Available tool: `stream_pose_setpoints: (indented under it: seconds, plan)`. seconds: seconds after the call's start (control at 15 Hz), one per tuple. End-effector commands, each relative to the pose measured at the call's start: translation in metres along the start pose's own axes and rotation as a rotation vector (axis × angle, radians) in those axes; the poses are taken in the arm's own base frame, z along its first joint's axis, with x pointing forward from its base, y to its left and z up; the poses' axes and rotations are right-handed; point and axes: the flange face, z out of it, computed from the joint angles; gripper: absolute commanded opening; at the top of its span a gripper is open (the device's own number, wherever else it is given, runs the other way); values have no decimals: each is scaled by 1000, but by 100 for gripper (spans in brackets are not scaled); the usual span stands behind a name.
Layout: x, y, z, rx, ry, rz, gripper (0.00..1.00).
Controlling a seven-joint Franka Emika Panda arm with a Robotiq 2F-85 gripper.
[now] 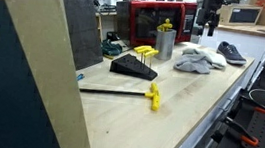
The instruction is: Remove the black object from the tin and put it on the black stand
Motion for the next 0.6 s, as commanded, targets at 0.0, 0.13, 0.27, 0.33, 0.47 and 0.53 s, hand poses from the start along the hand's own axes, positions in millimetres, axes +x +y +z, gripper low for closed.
stream_pose_setpoints:
  seconds: [0.0, 0.13, 0.27, 0.33, 0.47, 0.53]
  plan:
    - [0, 0, 0, 0, -1, 0, 100]
    - [0, 0, 0, 0, -1, 0, 100]
    - [0, 0, 0, 0, -1, 0, 100]
    - [0, 0, -4, -2, 8, -7, 100]
    - [2, -1, -11, -10, 23, -4, 100]
    - [2, -1, -14, -15, 29, -3, 100]
